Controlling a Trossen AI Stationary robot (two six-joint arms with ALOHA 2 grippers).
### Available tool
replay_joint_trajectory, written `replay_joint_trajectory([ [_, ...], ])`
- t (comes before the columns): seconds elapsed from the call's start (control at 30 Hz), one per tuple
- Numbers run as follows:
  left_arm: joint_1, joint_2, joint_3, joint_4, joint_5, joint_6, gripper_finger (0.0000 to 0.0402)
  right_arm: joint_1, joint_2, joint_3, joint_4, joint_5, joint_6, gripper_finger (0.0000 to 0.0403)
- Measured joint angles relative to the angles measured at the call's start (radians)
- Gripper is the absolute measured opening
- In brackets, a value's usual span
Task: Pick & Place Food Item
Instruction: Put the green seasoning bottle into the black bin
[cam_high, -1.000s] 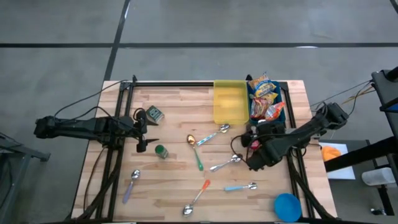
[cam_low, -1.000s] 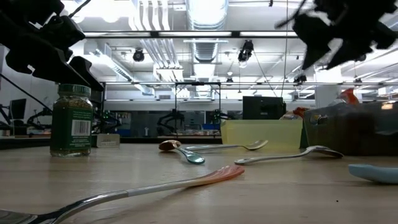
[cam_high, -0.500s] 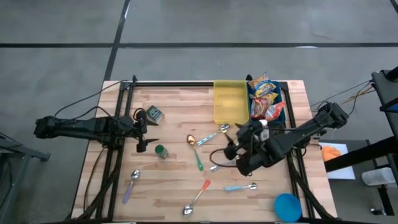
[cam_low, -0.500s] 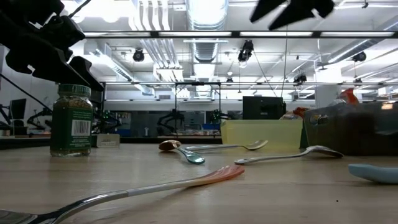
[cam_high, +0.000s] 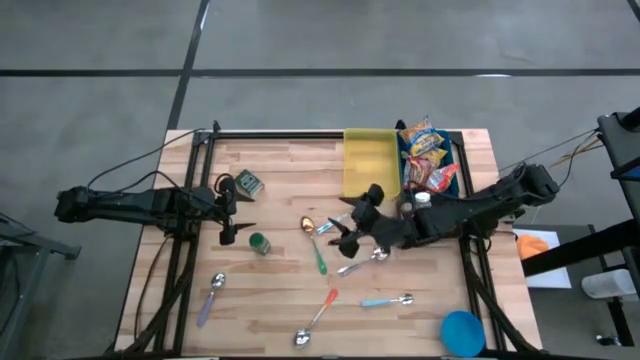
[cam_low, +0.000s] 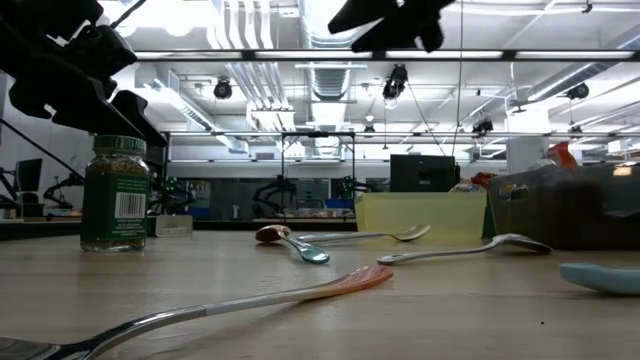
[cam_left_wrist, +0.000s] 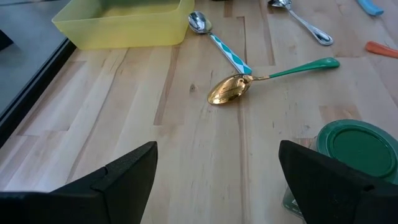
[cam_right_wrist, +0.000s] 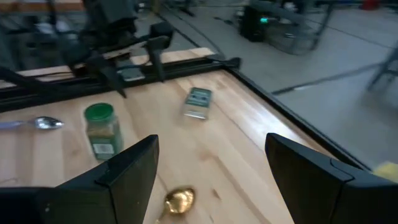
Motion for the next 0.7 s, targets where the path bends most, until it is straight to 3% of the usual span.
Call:
replay_joint_trajectory([
  [0.43, 0.000, 0.000, 0.000, -0.001, 0.000, 0.000, 0.0340, -0.270, -0.129, -0.260, 0.301, -0.417, -0.188, 0.0292],
  [0.7, 0.000, 0.000, 0.000, -0.001, 0.000, 0.000, 0.0340, -0.344, -0.267, -0.351, 0.319, -0.497, -0.265, 0.0292],
])
